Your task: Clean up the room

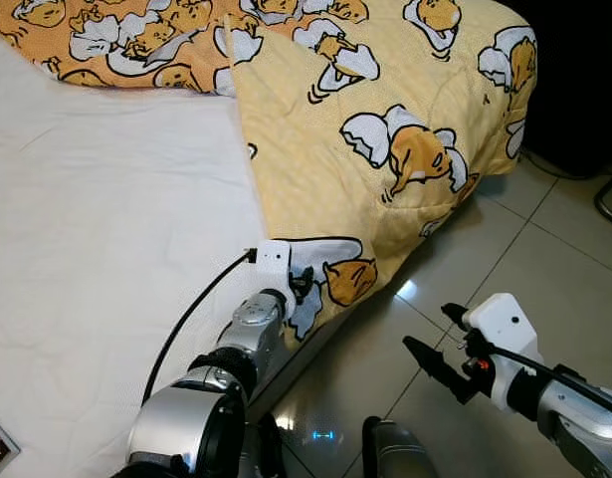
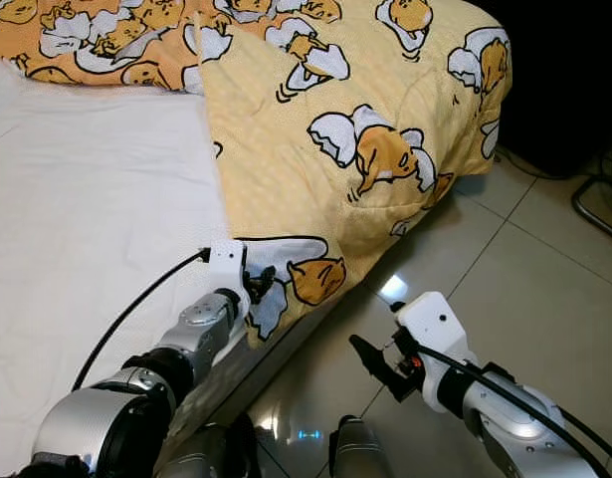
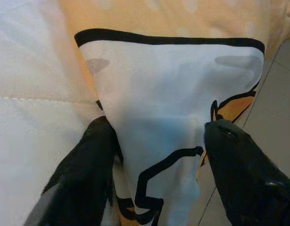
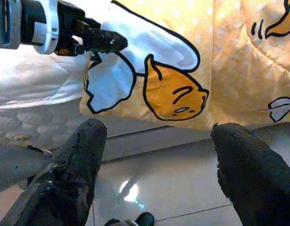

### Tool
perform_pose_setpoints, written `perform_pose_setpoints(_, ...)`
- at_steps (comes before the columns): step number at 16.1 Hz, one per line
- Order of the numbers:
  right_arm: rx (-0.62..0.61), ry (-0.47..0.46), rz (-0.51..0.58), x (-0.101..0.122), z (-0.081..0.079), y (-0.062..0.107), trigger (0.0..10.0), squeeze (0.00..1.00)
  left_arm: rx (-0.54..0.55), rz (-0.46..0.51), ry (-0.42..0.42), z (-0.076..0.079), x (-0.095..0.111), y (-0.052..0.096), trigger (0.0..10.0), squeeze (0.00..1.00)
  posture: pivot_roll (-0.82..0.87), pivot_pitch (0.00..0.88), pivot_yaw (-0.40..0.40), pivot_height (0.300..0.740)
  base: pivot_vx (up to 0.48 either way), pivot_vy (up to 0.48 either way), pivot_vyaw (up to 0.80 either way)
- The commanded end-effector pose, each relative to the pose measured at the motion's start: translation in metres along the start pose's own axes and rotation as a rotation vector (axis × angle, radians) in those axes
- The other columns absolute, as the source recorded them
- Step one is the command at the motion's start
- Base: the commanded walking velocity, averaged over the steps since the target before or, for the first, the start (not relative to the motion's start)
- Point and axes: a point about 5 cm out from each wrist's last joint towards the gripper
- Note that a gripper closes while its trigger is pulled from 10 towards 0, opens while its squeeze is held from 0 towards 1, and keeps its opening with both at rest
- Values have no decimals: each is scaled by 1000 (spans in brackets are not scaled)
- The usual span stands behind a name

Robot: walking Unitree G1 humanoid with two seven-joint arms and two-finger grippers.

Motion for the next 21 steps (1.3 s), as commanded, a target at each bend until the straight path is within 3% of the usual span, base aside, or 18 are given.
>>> perform_pose_setpoints(1,16,6,8,3,-4,1,10000,0,1,-31,1,-2,-7,1,0,0,-383,244,89,740,0,0,0)
perform_pose_setpoints(18,30,14,4,2,-2,0,10000,0,-20,-42,8,-4,-10,3,0,0,-383,241,91,740,0,0,0)
perform_pose_setpoints(21,29,14,8,2,-1,-2,10000,0,-46,-44,-20,-3,-10,3,0,0,-361,241,94,740,0,0,0)
Point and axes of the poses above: a point about 5 cm out from each wrist's last joint towards the gripper, its own y axis pointing back from the gripper into the wrist, its own x axis along the axis of the wrist's last joint, z = x × y, and after that the axes turned 7 degrees about y, right-handed
